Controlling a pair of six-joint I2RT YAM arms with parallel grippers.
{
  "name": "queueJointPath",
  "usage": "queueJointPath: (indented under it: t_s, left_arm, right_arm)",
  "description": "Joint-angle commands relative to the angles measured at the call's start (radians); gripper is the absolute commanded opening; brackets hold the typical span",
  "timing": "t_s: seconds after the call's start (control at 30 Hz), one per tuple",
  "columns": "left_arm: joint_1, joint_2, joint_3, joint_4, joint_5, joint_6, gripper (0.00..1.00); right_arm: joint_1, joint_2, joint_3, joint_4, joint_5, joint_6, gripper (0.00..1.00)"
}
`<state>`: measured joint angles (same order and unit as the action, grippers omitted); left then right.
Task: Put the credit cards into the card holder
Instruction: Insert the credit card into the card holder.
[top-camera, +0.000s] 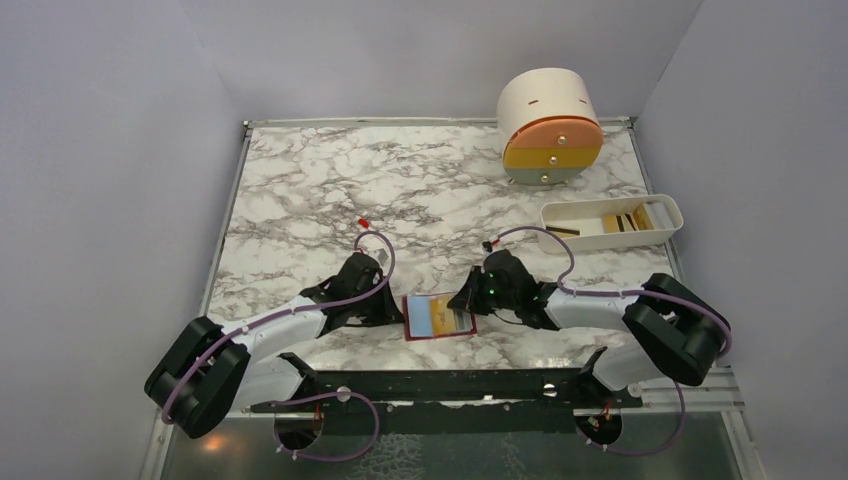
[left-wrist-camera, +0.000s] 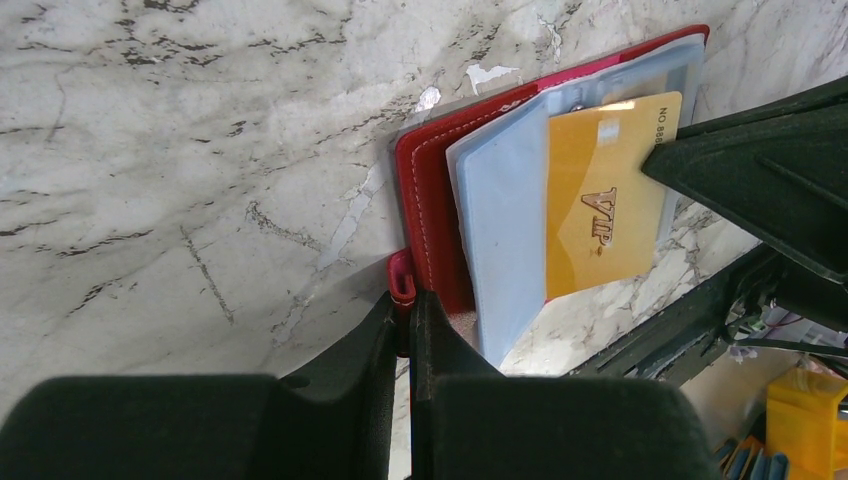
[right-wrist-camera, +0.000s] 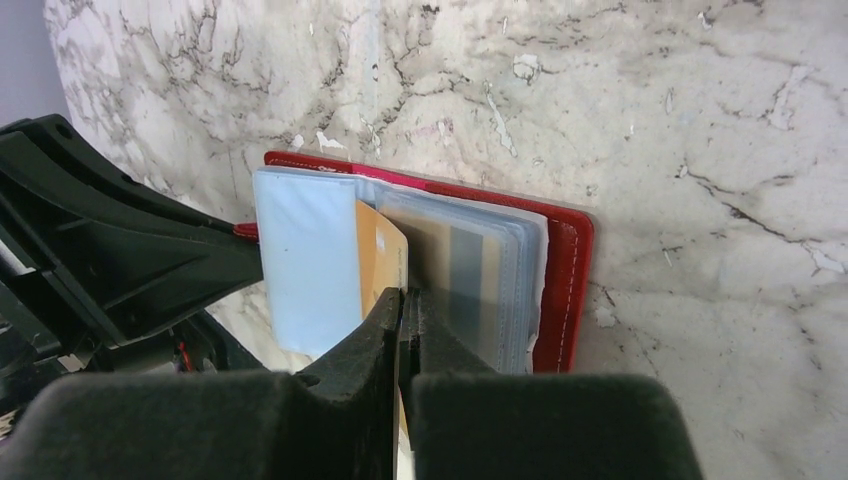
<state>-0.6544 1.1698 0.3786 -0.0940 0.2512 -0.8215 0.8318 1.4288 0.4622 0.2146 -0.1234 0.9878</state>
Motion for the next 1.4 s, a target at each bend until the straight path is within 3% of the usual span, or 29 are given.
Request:
queueJointPath:
  t_s: [0.0,0.53,0.8,1.17,1.37]
  left_arm:
    - [-0.002,0.021,-0.029,-0.009,0.014,-0.001,0.00]
    - [-0.002,0.021,-0.028,-0.006,0.011,0.000,0.00]
    - [-0.002,0.018,-0.020,-0.013,0.011,-0.002,0.00]
    - [-0.001,0.017,0.004,-0.018,0.006,0.002,0.00]
    - [-0.002,0.006,0.021,-0.045,-0.009,0.011,0.00]
  right_arm:
    - [0.007,0.049,0.004,0.062,0.034,-0.021,0.01]
    - [0.009,0.128,-0.002,0.192,-0.043,0.011,0.01]
    - [0.056,0.149,0.074,0.065,0.002,-0.006,0.24]
    - [0.127,0.186,0.136,0.029,0.015,0.039,0.27]
    - [0.137,0.176,0.207,-0.131,0.080,0.014,0.34]
